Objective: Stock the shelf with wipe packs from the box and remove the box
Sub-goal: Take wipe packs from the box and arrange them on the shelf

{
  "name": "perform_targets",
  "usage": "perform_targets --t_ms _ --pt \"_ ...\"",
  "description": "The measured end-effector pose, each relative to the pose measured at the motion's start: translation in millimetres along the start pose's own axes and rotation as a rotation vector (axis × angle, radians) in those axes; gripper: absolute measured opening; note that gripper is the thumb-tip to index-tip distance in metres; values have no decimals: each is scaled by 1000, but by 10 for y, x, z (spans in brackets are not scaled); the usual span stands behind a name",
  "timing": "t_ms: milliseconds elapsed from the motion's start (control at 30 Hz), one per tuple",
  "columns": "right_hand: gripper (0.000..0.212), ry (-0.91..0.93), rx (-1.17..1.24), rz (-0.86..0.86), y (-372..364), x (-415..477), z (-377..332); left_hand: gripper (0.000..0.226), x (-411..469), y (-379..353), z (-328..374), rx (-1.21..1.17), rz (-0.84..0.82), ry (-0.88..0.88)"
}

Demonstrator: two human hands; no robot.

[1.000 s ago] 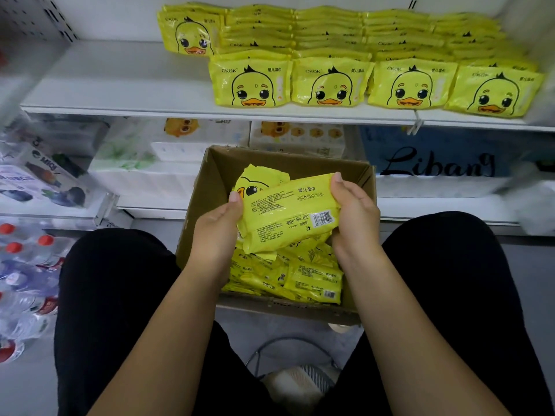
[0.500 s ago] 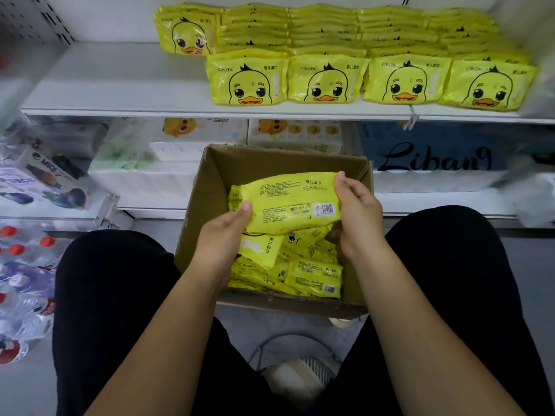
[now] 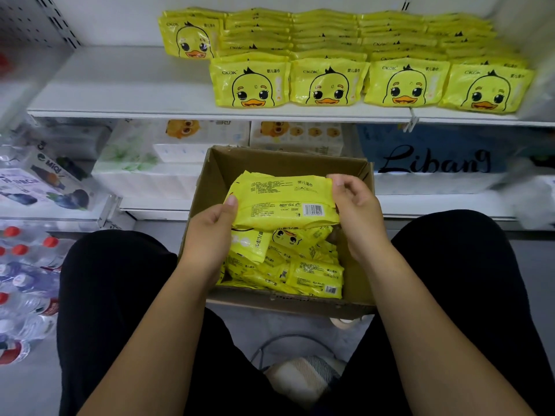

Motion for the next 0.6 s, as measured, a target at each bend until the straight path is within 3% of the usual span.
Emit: perform_targets --t_ms 67,133,200,267,467,533,600 --pt "35 6 1 -128 -61 -51 -59 71 22 58 -48 -73 -13 54" --pt "55 79 -28 -306 -180 -128 -163 51 21 106 -47 -132 13 105" --pt "71 166 -151 -463 -321 -219 -232 32 27 121 -69 -204 32 178" --pt "80 263 -340 -492 -420 -262 -254 26 26 128 -93 -260 41 243" --pt "48 583 -557 -86 -328 -262 -445 23 -7 166 -146 -224 19 303" --pt "37 596 -621 -71 -336 -226 -497 31 -14 186 -150 -210 35 306" --pt "27 612 -625 -141 -401 -210 -532 56 -11 229 -175 -167 29 321"
Point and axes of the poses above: each hand's wrist, its own x-axis towards the middle knuckle, its own y-axis out of the back of the hand, z = x × y, the point moved 8 cm from there along x, towards the middle knuckle, and after that the axes turned 2 degrees about z, right-handed, at the moved point
